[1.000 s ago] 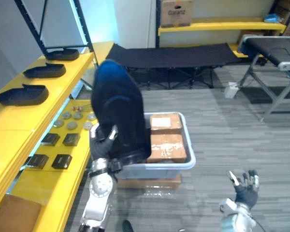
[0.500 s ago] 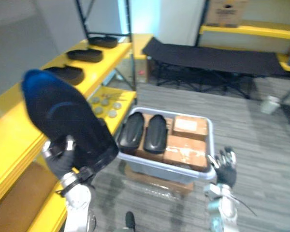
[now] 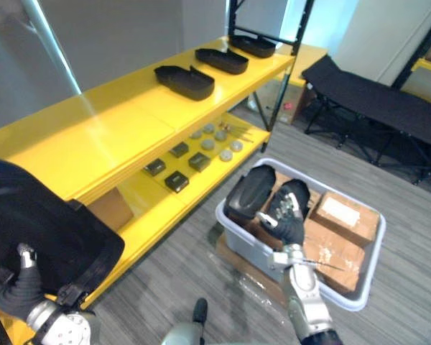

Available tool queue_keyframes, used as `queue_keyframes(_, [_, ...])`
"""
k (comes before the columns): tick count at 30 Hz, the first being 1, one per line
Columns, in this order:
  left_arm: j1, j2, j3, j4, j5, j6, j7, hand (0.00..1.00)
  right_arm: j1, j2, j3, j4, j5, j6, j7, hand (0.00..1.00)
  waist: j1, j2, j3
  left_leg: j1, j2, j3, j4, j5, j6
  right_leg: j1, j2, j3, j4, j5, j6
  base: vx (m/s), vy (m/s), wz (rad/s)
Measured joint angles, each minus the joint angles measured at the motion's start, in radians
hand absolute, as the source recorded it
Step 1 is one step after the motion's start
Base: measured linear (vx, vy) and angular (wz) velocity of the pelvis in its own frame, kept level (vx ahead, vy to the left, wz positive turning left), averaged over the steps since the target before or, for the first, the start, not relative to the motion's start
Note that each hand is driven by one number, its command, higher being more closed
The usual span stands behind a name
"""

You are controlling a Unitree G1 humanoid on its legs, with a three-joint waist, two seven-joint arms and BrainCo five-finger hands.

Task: Walk over and take plastic housings, then place them on the shelf

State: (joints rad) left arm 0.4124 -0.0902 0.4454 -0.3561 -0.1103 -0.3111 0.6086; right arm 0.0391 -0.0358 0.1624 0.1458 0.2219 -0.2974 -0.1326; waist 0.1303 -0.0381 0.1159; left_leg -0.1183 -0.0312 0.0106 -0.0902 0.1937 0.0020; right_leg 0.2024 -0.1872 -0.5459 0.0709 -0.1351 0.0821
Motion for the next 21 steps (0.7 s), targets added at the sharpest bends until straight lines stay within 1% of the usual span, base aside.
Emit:
queue_keyframes(2, [0.001, 0.000, 0.000, 0.000, -0.001, 0.001, 0.001, 1.00, 0.014, -0.008, 0.000, -0.007, 0.000, 0.004, 0.020, 0.00, -0.003, 0.001, 0.000, -0.003, 0.010, 0.001, 0.000, 0.000, 0.000, -0.002, 0.010, -0.001, -0.006, -0.001, 0.002, -0.05, -0.037, -0.01])
queue_keyframes(3, [0.001, 0.000, 0.000, 0.000, -0.004, 0.002, 0.000, 1.00, 0.027, -0.014, 0.000, -0.017, 0.000, 0.017, 0.031, 0.00, -0.004, 0.001, 0.001, -0.005, 0.013, 0.010, 0.000, 0.000, 0.000, -0.001, 0.018, -0.004, -0.009, -0.003, 0.005, -0.05, -0.045, 0.09])
queue_keyframes(5, [-0.001, -0.001, -0.008, 0.000, -0.020, 0.002, -0.005, 1.00, 0.054, -0.024, -0.001, -0.027, 0.000, 0.034, 0.055, 0.00, -0.007, 0.003, 0.003, -0.007, 0.035, 0.066, 0.000, 0.000, 0.000, 0.011, 0.032, -0.027, -0.019, -0.005, 0.019, -0.05, -0.059, 0.31])
queue_keyframes(6, [-0.001, -0.003, -0.031, -0.007, -0.033, 0.002, -0.022, 1.00, 0.077, -0.037, -0.001, -0.035, 0.000, 0.035, 0.069, 0.00, -0.007, 0.003, 0.002, -0.013, 0.044, 0.096, 0.001, 0.000, 0.000, 0.016, 0.035, -0.051, -0.015, -0.007, 0.028, -0.02, -0.046, 0.44])
queue_keyframes(7, [-0.001, -0.004, -0.037, -0.010, -0.033, 0.002, -0.027, 1.00, 0.081, -0.039, -0.001, -0.037, 0.000, 0.035, 0.070, 0.00, -0.007, 0.003, 0.002, -0.016, 0.045, 0.098, 0.001, 0.000, 0.000, 0.017, 0.036, -0.058, -0.014, -0.008, 0.030, -0.01, -0.030, 0.54])
queue_keyframes(8, [0.000, -0.004, -0.065, -0.025, -0.033, 0.001, -0.042, 1.00, 0.094, -0.045, -0.003, -0.052, 0.000, 0.034, 0.071, 0.00, -0.008, 0.003, 0.002, -0.025, 0.049, 0.108, 0.001, 0.000, 0.000, 0.018, 0.038, -0.078, -0.011, -0.012, 0.032, 0.00, -0.019, 0.46])
queue_keyframes(10, [0.000, -0.003, -0.096, -0.050, -0.032, 0.001, -0.082, 1.00, 0.093, -0.049, -0.004, -0.062, 0.000, 0.031, 0.076, 0.00, -0.008, 0.012, 0.018, -0.024, 0.046, 0.113, 0.001, 0.000, 0.000, 0.028, 0.032, -0.098, -0.004, -0.024, 0.038, 0.00, -0.007, 0.39])
queue_keyframes(12, [-0.009, 0.005, -0.128, -0.076, -0.030, -0.016, -0.158, 1.00, 0.091, -0.048, -0.007, -0.067, 0.000, 0.020, 0.088, 0.00, -0.009, 0.015, 0.021, -0.026, 0.032, 0.116, 0.001, 0.001, 0.001, 0.026, 0.015, -0.114, 0.036, -0.050, 0.042, 0.02, 0.003, 0.27])
queue_keyframes(13, [-0.014, 0.011, -0.139, -0.079, -0.027, -0.023, -0.175, 1.00, 0.091, -0.047, -0.007, -0.067, 0.000, 0.017, 0.089, 0.00, -0.009, 0.015, 0.022, -0.027, 0.027, 0.113, 0.001, 0.001, 0.001, 0.025, 0.009, -0.111, 0.056, -0.059, 0.044, 0.06, 0.008, 0.35])
queue_keyframes(14, [-0.033, 0.031, -0.155, -0.078, -0.017, -0.030, -0.210, 1.00, 0.094, -0.043, -0.018, -0.067, 0.000, 0.015, 0.089, 0.00, -0.015, 0.016, 0.023, -0.026, 0.011, 0.100, 0.002, 0.011, 0.014, 0.023, -0.003, -0.094, 0.091, -0.079, 0.044, 0.07, 0.021, 0.69])
queue_keyframes(15, [-0.058, 0.062, -0.183, -0.071, -0.008, -0.036, -0.250, 1.00, 0.096, -0.044, -0.037, -0.068, 0.000, 0.011, 0.087, 0.00, -0.039, 0.017, 0.024, -0.024, -0.011, 0.061, 0.001, 0.016, 0.020, 0.027, -0.006, -0.016, 0.124, -0.080, 0.043, 0.08, 0.033, 0.97])
queue_keyframes(16, [-0.078, 0.078, -0.203, -0.063, -0.007, -0.040, -0.274, 1.00, 0.101, -0.046, -0.054, -0.072, 0.000, 0.009, 0.086, 0.00, -0.056, 0.018, 0.026, -0.025, -0.020, 0.035, 0.002, 0.016, 0.020, 0.027, -0.007, 0.028, 0.151, -0.079, 0.041, 0.10, 0.080, 1.36])
queue_keyframes(17, [-0.124, 0.121, -0.242, -0.042, 0.001, -0.058, -0.327, 1.00, 0.111, -0.046, -0.092, -0.086, 0.001, 0.008, 0.082, 0.00, -0.074, 0.022, 0.028, -0.024, -0.025, 0.021, 0.005, 0.016, 0.021, 0.015, -0.006, 0.106, 0.216, -0.082, 0.036, 0.08, 0.062, 1.11])
queue_keyframes(18, [-0.144, 0.138, -0.256, -0.036, 0.004, -0.063, -0.345, 1.00, 0.113, -0.047, -0.105, -0.097, 0.001, 0.005, 0.082, 0.00, -0.079, 0.021, 0.032, -0.023, -0.025, 0.016, 0.005, 0.015, 0.021, 0.004, -0.005, 0.135, 0.254, -0.084, 0.032, 0.11, 0.021, 1.10])
queue_keyframes(19, [-0.172, 0.162, -0.277, -0.026, 0.004, -0.065, -0.366, 1.00, 0.113, -0.048, -0.125, -0.113, 0.001, -0.011, 0.082, 0.00, -0.089, 0.022, 0.038, -0.024, -0.024, -0.011, 0.005, 0.015, 0.021, -0.020, -0.005, 0.171, 0.324, -0.087, 0.023, 0.09, -0.062, 0.73])
queue_keyframes(20, [-0.196, 0.172, -0.286, -0.004, 0.001, -0.065, -0.387, 1.00, 0.115, -0.047, -0.137, -0.124, 0.001, -0.015, 0.088, 0.00, -0.092, 0.025, 0.041, -0.024, -0.028, -0.031, 0.005, 0.015, 0.021, -0.031, 0.001, 0.193, 0.337, -0.120, -0.014, 0.10, -0.084, 0.58])
queue_keyframes(21, [-0.202, 0.173, -0.292, 0.007, 0.001, -0.064, -0.392, 1.00, 0.114, -0.046, -0.135, -0.125, 0.001, -0.017, 0.093, 0.00, -0.090, 0.021, 0.040, -0.024, -0.033, -0.031, 0.005, 0.015, 0.021, -0.030, 0.005, 0.195, 0.314, -0.137, -0.026, 0.06, -0.111, 0.24])
